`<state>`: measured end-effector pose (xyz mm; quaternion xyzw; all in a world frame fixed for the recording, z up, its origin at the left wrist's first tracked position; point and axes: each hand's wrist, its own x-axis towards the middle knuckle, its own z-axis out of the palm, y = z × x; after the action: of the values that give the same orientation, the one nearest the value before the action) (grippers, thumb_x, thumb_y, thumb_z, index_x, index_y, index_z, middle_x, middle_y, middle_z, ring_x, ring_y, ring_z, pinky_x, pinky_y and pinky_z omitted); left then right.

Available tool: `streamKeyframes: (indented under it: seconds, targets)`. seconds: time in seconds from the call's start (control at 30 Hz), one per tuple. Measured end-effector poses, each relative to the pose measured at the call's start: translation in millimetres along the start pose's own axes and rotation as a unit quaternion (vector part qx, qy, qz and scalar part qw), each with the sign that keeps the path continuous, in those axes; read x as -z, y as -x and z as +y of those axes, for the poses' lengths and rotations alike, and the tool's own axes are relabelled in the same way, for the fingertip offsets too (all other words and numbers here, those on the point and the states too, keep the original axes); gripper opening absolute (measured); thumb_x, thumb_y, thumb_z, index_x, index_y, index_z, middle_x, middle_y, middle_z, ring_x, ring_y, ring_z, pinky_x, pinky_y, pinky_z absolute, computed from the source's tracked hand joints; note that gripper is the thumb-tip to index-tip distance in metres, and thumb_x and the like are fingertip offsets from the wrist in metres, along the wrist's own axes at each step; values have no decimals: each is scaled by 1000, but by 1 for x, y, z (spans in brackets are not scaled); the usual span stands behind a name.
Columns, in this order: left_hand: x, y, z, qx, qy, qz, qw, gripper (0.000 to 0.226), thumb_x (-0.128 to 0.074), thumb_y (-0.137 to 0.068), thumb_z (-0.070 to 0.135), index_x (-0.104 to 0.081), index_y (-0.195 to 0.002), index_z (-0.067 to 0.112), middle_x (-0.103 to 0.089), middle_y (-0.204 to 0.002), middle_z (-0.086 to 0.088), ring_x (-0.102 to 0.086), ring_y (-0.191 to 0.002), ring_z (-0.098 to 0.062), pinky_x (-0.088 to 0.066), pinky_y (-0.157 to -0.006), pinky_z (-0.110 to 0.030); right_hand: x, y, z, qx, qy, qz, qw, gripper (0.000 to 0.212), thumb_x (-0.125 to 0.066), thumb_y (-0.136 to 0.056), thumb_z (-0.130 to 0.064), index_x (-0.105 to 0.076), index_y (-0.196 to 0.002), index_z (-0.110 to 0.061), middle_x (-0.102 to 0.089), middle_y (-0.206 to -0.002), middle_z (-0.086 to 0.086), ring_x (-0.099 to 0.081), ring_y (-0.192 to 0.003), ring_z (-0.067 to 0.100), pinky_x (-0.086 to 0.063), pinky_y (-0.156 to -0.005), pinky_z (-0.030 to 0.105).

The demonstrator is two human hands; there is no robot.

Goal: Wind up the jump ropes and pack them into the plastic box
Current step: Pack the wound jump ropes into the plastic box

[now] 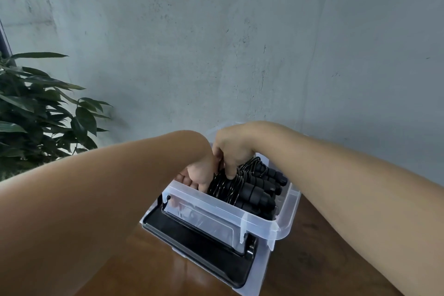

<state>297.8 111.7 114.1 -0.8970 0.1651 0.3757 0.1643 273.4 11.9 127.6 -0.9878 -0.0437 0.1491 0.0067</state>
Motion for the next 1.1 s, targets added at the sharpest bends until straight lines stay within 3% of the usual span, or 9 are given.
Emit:
streamKeyframes:
  seconds: [0.13,0.3,0.4,0.57,0.67,0.8,0.87,0.97,1.1]
  targets:
    - [-3,-1,5,2,-41,-2,999,40,-39,-106,23,-55,-132,-2,-57,-135,-18,-54,-127,-31,-46,-86,-34,-7,4,3,-9,-70,-22,997,36,-77,-80,-9,-73,-111,-27,-64,-77,-24,-67,-80,14,-54,-89,31]
    - [-3,1,10,15,-78,8,997,38,-41,-105,25,-58,-128,1,-65,-123,-15,-65,-97,-24,-51,-79,-30,-13,5,18,-22,-186,-37,982,44,-70,-87,-3,-66,-127,-20,-62,-103,-13,-58,-50,-12,-49,-68,11]
    - [-1,1,10,31,-80,16,996,29,-47,-103,26,-63,-117,6,-66,-124,-11,-62,-102,-22,-49,-96,-31,-18,7,26,-23,-256,-34,966,43,-72,-84,-3,-67,-125,-17,-63,-103,-9,-59,-73,0,-51,-83,20]
    - [6,4,11,57,-88,77,992,18,-49,-102,17,-60,-91,7,-60,-82,-2,-59,-88,-17,-46,-95,-28,-23,14,36,-22,-340,-33,940,41,-71,-82,5,-68,-117,-15,-65,-122,1,-59,-114,15,-50,-102,32]
    - [9,4,14,48,-67,117,990,21,-47,-102,14,-58,-87,4,-62,-81,-4,-61,-73,-15,-50,-92,-28,-21,18,37,-32,-370,25,928,33,-70,-81,5,-71,-108,-14,-67,-119,1,-61,-116,17,-54,-95,28]
    - [20,17,29,-9,-54,233,971,20,-37,-104,12,-53,-100,2,-58,-76,-8,-57,-60,-15,-56,-68,-28,-7,42,45,-52,-389,133,910,26,-64,-84,6,-70,-107,-4,-70,-101,6,-66,-85,15,-58,-80,28]
    - [27,34,52,-61,-62,322,943,23,-37,-102,8,-47,-84,1,-58,-71,-7,-53,-55,-15,-47,-54,-25,-4,69,55,-78,-410,182,890,13,-62,-88,4,-69,-97,-3,-69,-90,9,-64,-71,14,-57,-69,26]
    - [33,61,94,-121,-128,451,875,41,-43,-99,10,-53,-60,6,-56,-53,-2,-51,-50,-14,-42,-56,-26,-3,110,77,-135,-407,253,867,14,-62,-90,-3,-68,-78,-6,-64,-74,7,-57,-59,15,-52,-59,24]
    - [24,82,171,-245,6,448,860,32,-51,-97,15,-58,-67,4,-58,-53,-6,-53,-54,-22,-40,-56,-26,-19,181,124,-222,-414,301,830,25,-61,-92,-11,-67,-67,-12,-62,-63,0,-54,-50,11,-49,-50,20]
